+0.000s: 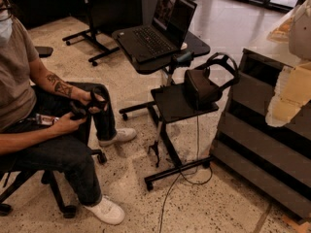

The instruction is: Pick pepsi can

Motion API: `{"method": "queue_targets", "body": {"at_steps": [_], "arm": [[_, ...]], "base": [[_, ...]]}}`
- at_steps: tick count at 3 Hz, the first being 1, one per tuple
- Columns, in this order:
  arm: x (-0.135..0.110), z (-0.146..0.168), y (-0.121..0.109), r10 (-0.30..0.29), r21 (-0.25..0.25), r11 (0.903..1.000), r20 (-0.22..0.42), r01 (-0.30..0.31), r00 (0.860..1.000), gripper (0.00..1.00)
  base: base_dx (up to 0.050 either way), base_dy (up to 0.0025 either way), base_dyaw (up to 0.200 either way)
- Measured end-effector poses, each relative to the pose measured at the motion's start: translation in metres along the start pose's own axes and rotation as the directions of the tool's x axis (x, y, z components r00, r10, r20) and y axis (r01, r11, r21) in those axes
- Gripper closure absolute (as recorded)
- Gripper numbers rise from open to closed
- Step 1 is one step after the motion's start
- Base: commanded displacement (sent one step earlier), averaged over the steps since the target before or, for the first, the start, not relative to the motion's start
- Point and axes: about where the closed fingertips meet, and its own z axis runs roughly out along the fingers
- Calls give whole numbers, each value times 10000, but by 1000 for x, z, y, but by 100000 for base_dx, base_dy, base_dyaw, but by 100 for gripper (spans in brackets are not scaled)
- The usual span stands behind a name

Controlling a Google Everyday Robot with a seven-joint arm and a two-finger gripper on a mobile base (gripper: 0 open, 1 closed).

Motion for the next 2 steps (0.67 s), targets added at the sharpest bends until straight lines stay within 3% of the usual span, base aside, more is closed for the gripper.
{"method": "queue_targets", "body": {"at_steps": [2], "arm": [[0,0,0,0,0,10000,0,0,10000,0]], "base": [[8,-12,-18367]]}}
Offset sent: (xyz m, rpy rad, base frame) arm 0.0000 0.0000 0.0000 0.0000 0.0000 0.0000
